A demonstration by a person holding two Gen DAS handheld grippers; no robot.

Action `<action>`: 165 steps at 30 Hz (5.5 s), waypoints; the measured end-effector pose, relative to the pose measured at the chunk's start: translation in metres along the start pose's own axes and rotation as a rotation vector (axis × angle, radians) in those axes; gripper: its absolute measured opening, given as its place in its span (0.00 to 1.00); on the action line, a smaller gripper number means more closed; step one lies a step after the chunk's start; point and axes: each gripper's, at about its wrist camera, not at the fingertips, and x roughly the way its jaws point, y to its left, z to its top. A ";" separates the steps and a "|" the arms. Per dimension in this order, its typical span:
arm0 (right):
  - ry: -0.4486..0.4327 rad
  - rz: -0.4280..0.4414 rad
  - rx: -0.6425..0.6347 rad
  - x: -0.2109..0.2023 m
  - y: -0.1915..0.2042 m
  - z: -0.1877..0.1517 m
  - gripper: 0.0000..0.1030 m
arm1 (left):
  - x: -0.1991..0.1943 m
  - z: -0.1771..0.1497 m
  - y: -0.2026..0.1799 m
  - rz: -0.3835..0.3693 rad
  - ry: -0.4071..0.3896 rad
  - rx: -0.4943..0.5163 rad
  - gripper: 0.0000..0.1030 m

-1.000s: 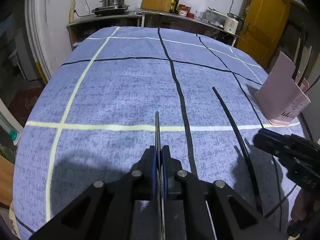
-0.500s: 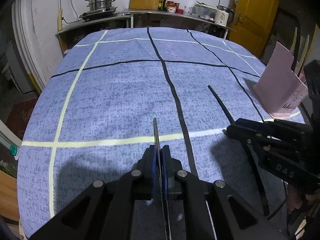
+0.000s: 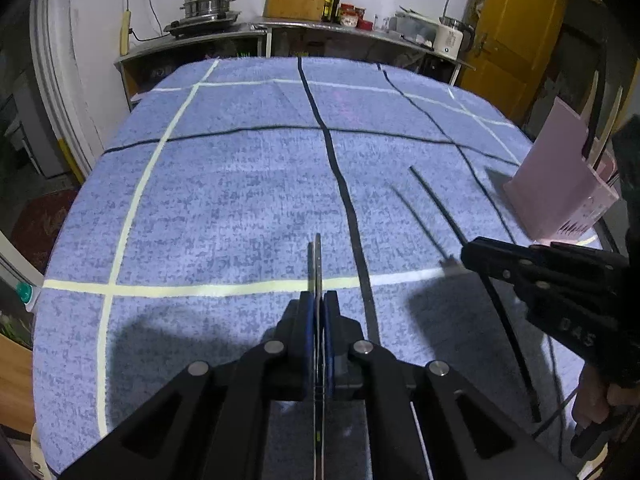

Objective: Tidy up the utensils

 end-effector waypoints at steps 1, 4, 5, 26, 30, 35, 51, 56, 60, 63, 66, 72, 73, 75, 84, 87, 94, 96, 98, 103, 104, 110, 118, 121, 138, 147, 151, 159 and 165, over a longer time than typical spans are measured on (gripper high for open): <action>-0.018 0.003 -0.002 -0.008 0.000 0.000 0.05 | -0.004 0.001 0.000 -0.008 -0.008 -0.006 0.05; -0.057 0.004 -0.005 -0.028 0.000 0.001 0.05 | -0.019 0.006 -0.002 -0.024 -0.042 -0.007 0.05; -0.069 0.007 -0.002 -0.034 0.000 0.001 0.05 | -0.024 0.007 -0.003 -0.029 -0.054 -0.005 0.05; -0.295 0.019 0.061 -0.155 -0.021 -0.009 0.05 | -0.113 0.035 -0.054 -0.121 -0.204 0.081 0.05; -0.311 0.009 0.072 -0.165 -0.027 -0.013 0.05 | -0.114 0.037 -0.068 -0.138 -0.203 0.101 0.05; -0.322 -0.003 0.081 -0.176 -0.034 -0.019 0.05 | -0.114 0.036 -0.084 -0.171 -0.197 0.118 0.05; -0.384 -0.070 0.154 -0.218 -0.084 -0.030 0.05 | -0.112 0.063 -0.151 -0.300 -0.186 0.171 0.05; -0.441 -0.088 0.169 -0.239 -0.099 -0.018 0.05 | -0.123 0.090 -0.177 -0.338 -0.228 0.194 0.05; -0.488 -0.106 0.172 -0.256 -0.109 -0.002 0.05 | -0.130 0.111 -0.193 -0.361 -0.257 0.208 0.05; -0.523 -0.114 0.174 -0.268 -0.116 0.009 0.05 | -0.133 0.125 -0.200 -0.371 -0.278 0.210 0.05; -0.546 -0.126 0.168 -0.274 -0.119 0.017 0.05 | -0.133 0.137 -0.205 -0.369 -0.292 0.205 0.05; -0.549 -0.140 0.175 -0.264 -0.127 0.028 0.05 | -0.116 0.151 -0.215 -0.357 -0.292 0.212 0.05; -0.547 -0.139 0.179 -0.261 -0.129 0.029 0.05 | -0.111 0.153 -0.217 -0.353 -0.288 0.215 0.05; -0.540 -0.145 0.182 -0.254 -0.132 0.030 0.05 | -0.102 0.153 -0.220 -0.352 -0.277 0.219 0.05; -0.497 -0.159 0.181 -0.223 -0.142 0.031 0.05 | -0.071 0.151 -0.233 -0.333 -0.229 0.268 0.05; -0.480 -0.162 0.179 -0.214 -0.144 0.033 0.05 | -0.062 0.150 -0.233 -0.330 -0.211 0.274 0.05; -0.435 -0.168 0.170 -0.195 -0.147 0.031 0.05 | -0.061 0.151 -0.237 -0.319 -0.218 0.302 0.05; -0.423 -0.167 0.171 -0.190 -0.147 0.031 0.05 | -0.060 0.151 -0.237 -0.322 -0.217 0.303 0.05; -0.418 -0.166 0.179 -0.188 -0.149 0.030 0.05 | -0.060 0.152 -0.236 -0.322 -0.218 0.304 0.05; -0.406 -0.165 0.179 -0.186 -0.150 0.029 0.05 | -0.061 0.152 -0.236 -0.320 -0.218 0.301 0.05; -0.404 -0.168 0.179 -0.186 -0.149 0.028 0.06 | -0.061 0.152 -0.236 -0.317 -0.218 0.304 0.05; -0.417 -0.172 0.175 -0.192 -0.146 0.026 0.07 | -0.066 0.152 -0.234 -0.306 -0.226 0.309 0.10; -0.445 -0.182 0.158 -0.206 -0.139 0.023 0.12 | -0.081 0.149 -0.231 -0.305 -0.261 0.295 0.18; -0.460 -0.184 0.159 -0.215 -0.137 0.019 0.13 | -0.091 0.148 -0.227 -0.309 -0.281 0.290 0.19; -0.526 -0.218 0.150 -0.259 -0.113 -0.011 0.20 | -0.137 0.110 -0.202 -0.322 -0.362 0.259 0.31; -0.541 -0.244 0.142 -0.266 -0.099 -0.033 0.24 | -0.148 0.067 -0.189 -0.324 -0.403 0.257 0.42; -0.532 -0.250 0.143 -0.259 -0.093 -0.049 0.26 | -0.147 0.046 -0.184 -0.313 -0.419 0.237 0.46; -0.532 -0.259 0.142 -0.244 -0.083 -0.079 0.28 | -0.137 0.009 -0.177 -0.267 -0.435 0.238 0.48; -0.536 -0.264 0.143 -0.236 -0.078 -0.097 0.29 | -0.136 -0.010 -0.175 -0.246 -0.462 0.250 0.48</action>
